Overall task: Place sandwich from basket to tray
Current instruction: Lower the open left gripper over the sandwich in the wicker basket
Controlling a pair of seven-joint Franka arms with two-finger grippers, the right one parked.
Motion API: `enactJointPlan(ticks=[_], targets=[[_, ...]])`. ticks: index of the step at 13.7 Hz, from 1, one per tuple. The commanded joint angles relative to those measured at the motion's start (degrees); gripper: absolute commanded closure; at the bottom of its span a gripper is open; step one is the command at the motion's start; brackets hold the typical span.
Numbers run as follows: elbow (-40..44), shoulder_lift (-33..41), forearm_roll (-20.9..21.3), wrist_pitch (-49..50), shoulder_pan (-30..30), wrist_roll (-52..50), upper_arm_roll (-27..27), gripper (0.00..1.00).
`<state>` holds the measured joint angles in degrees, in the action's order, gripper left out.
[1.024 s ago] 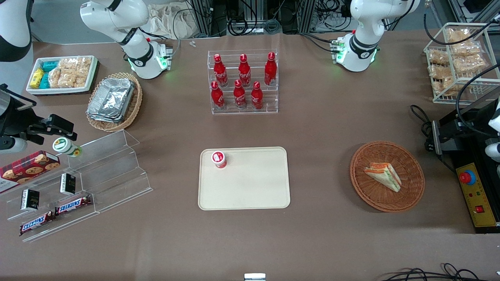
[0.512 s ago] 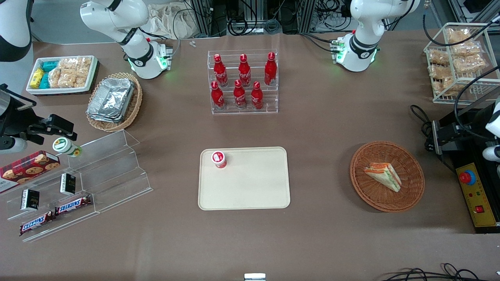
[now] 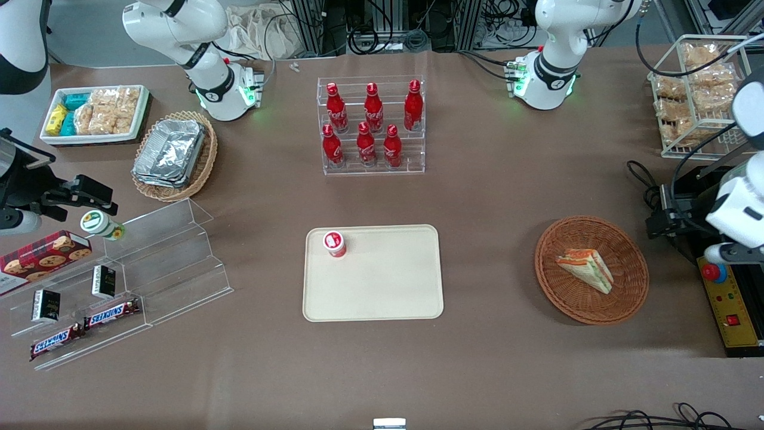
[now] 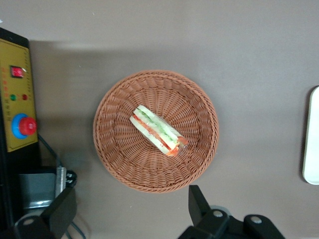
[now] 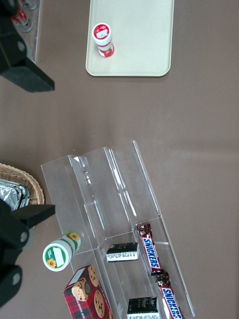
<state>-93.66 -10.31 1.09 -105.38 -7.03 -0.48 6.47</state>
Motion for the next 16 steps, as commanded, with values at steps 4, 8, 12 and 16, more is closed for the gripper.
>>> enactJointPlan(ticks=[4,8,12,16], targets=[[-11.53,0.38,-3.28,-9.47,0.09,-13.01,-0.05,0.00],[-19.53,0.12,-2.93,-21.42,0.27,-26.48,0.04,0.00],[-21.65,-5.23,-1.97,-28.37,0.44,-40.87,0.04,0.00],[-21.04,-9.28,-1.26,-33.22,0.88,-52.32,0.04,0.00]])
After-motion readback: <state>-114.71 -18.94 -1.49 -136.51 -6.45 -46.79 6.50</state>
